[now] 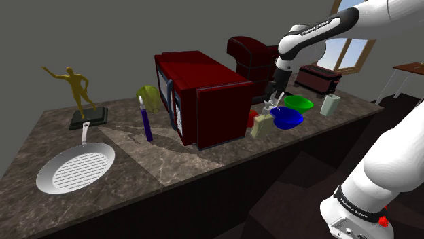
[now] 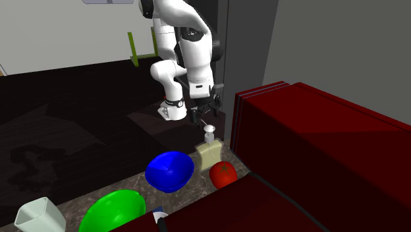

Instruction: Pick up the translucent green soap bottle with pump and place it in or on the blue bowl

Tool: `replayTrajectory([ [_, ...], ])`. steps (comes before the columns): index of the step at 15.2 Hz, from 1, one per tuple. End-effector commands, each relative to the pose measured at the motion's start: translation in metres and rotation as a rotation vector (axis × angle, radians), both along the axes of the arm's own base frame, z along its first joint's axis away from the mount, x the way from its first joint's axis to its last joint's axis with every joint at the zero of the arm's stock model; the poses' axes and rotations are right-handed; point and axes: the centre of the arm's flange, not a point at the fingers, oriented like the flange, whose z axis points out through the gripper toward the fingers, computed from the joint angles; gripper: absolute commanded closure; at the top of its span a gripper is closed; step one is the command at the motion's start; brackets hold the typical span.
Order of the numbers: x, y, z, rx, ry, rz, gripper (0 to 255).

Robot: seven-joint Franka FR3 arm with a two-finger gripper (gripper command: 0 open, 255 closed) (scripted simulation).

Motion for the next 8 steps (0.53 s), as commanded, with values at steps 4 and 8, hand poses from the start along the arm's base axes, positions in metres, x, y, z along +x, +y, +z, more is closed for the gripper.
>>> replayTrajectory([
  [4,0.009,-0.006,-0.024,0.0,-0.008,-0.006,0],
  [8,0.011,-0.003,-0.043,0.0,-0.008,-0.006,0],
])
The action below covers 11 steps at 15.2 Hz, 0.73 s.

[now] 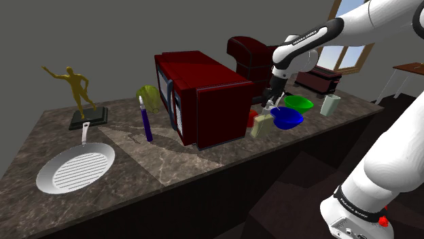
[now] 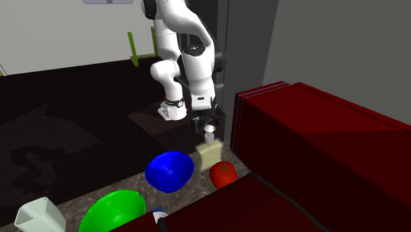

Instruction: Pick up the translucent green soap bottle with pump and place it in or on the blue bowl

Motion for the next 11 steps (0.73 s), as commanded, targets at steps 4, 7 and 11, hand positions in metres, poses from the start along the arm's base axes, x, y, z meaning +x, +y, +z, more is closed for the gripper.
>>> replayTrajectory([
  [4,0.0002,-0.0005,-0.004,0.0,0.0,0.0,0],
  [7,0.0001,-0.0006,-0.004,0.0,0.0,0.0,0],
  [11,0.0001,-0.0006,-0.004,0.0,0.0,0.0,255],
])
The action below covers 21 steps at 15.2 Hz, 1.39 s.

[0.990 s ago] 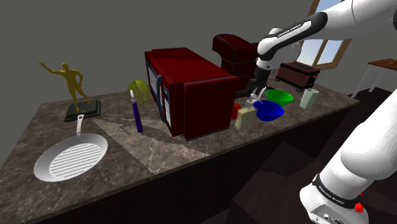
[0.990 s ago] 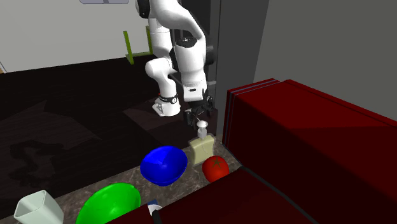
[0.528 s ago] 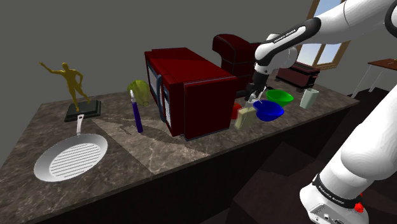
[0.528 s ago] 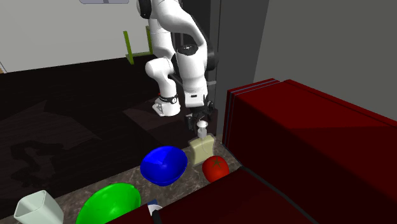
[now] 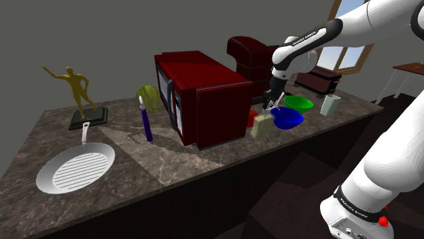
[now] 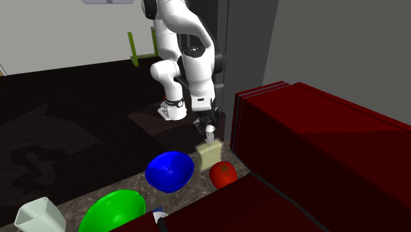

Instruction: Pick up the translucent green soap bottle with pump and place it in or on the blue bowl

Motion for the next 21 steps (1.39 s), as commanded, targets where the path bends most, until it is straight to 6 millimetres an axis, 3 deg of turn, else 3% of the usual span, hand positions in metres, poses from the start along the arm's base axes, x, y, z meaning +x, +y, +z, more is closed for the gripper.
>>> replayTrajectory([
  [1,0.0,0.0,0.0,0.0,0.0,0.0,255],
  [6,0.0,0.0,0.0,0.0,0.0,0.0,255],
  [21,0.0,0.0,0.079,0.0,0.0,0.0,255],
])
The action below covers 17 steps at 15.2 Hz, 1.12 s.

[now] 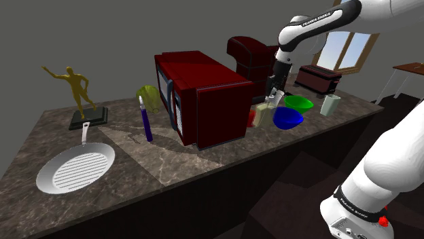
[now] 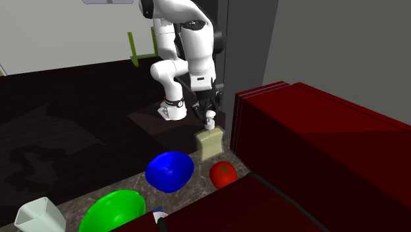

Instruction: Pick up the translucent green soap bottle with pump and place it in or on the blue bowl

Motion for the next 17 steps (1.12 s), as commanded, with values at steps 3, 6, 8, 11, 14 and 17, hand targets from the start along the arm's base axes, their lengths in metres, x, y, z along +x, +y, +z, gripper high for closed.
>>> replayTrajectory([
  [3,-0.001,0.0,0.021,0.0,0.0,0.0,255],
  [6,-0.001,0.0,0.037,0.0,0.0,0.0,255],
  [8,-0.001,0.0,0.048,0.0,0.0,0.0,255],
  [11,-0.001,0.0,0.064,0.0,0.0,0.0,255],
  [14,-0.001,0.0,0.079,0.0,0.0,0.0,255],
  [17,-0.001,0.0,0.095,0.0,0.0,0.0,255],
])
